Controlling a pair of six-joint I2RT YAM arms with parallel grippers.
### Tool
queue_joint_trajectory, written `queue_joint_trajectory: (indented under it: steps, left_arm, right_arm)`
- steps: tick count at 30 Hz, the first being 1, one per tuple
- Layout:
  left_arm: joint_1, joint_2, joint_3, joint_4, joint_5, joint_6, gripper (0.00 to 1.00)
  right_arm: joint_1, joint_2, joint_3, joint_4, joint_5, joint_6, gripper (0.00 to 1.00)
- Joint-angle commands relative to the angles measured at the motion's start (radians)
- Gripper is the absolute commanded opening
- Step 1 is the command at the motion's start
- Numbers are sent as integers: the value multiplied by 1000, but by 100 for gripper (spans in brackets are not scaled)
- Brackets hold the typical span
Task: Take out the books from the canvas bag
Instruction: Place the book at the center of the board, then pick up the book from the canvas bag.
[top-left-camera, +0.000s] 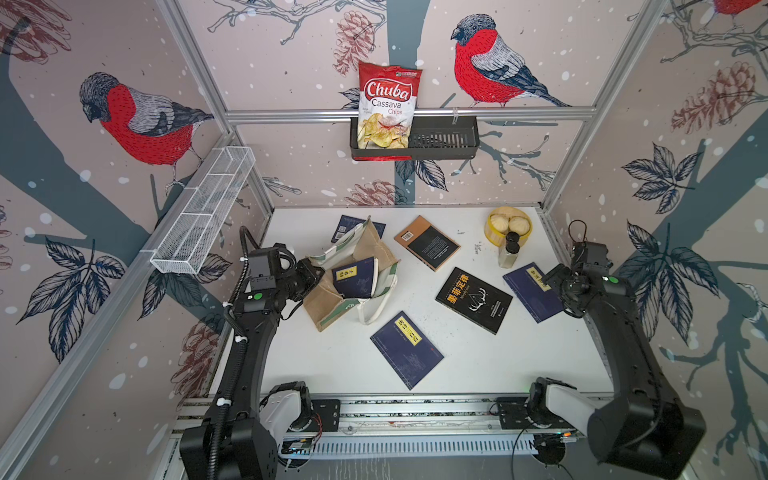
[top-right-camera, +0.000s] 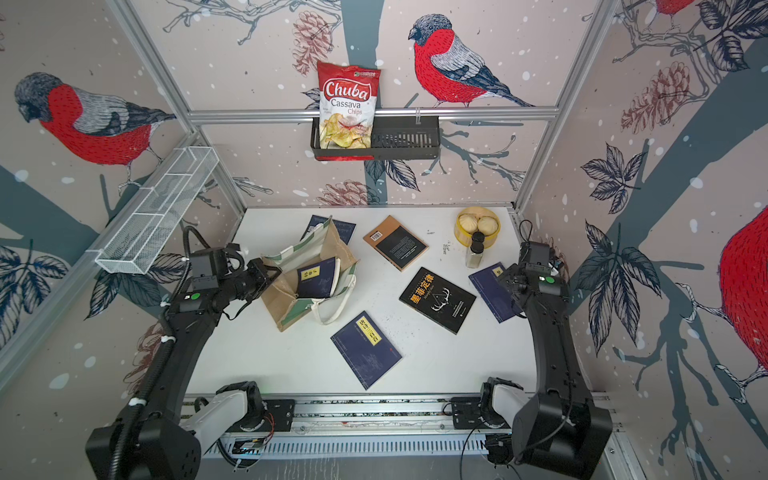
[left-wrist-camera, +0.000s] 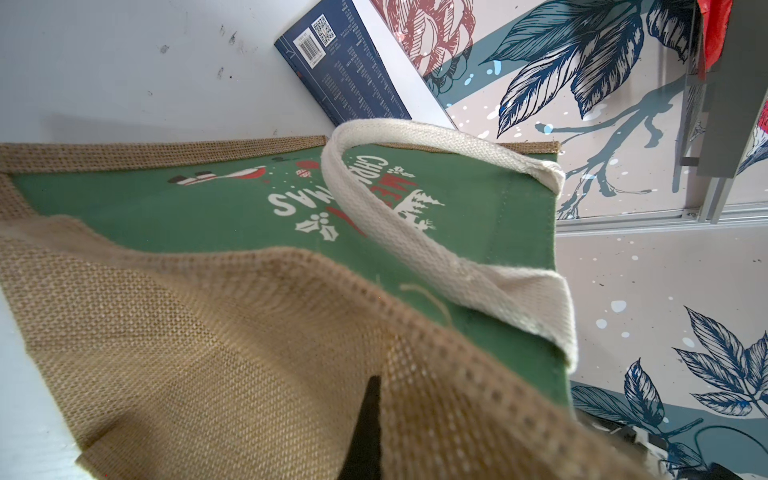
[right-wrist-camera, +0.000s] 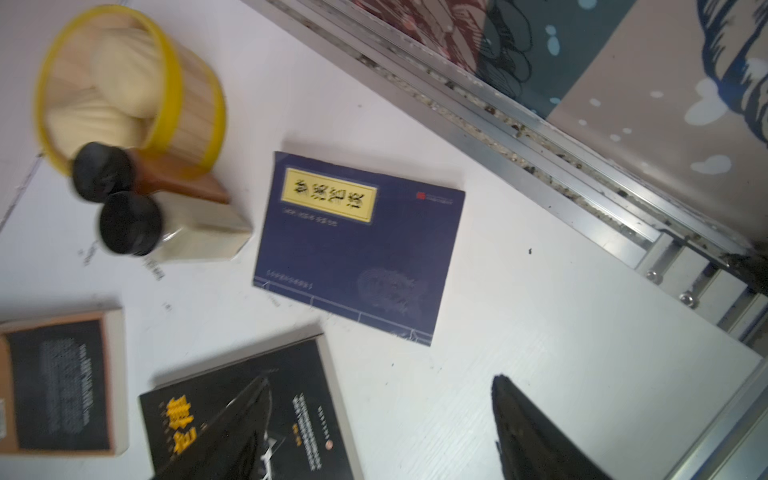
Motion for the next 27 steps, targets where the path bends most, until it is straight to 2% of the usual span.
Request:
queue_joint_trajectory:
  steps: [1, 5, 8, 12, 15, 19, 22, 27]
  left_arm:
    - [-1, 6, 2, 34, 49, 16, 0]
    - [-26, 15, 11, 51, 71, 26, 0]
    - [-45, 27, 47, 23, 95, 47, 0]
    - [-62, 24, 75, -46, 84, 97, 0]
    - [-61, 3, 45, -34, 84, 77, 0]
    - [-63, -30, 1, 7, 80, 32, 0]
    - [-63, -43, -16, 35, 78, 4, 0]
    - [-65, -50, -22, 80, 77, -46, 0]
  right_arm:
    - [119, -40, 88, -111, -47, 49, 85]
    - [350, 0, 209, -91, -133, 95, 80]
    - [590, 101, 330, -87, -87, 117, 77]
    - [846, 320, 551, -112, -61, 92, 76]
    - [972, 487, 731, -143, -112, 55, 75]
    - [1068, 686, 939, -196, -214, 26, 75]
    - [1103, 805, 1065, -250, -271, 31, 75]
    - [1135, 888, 1130, -311, -319, 25, 75]
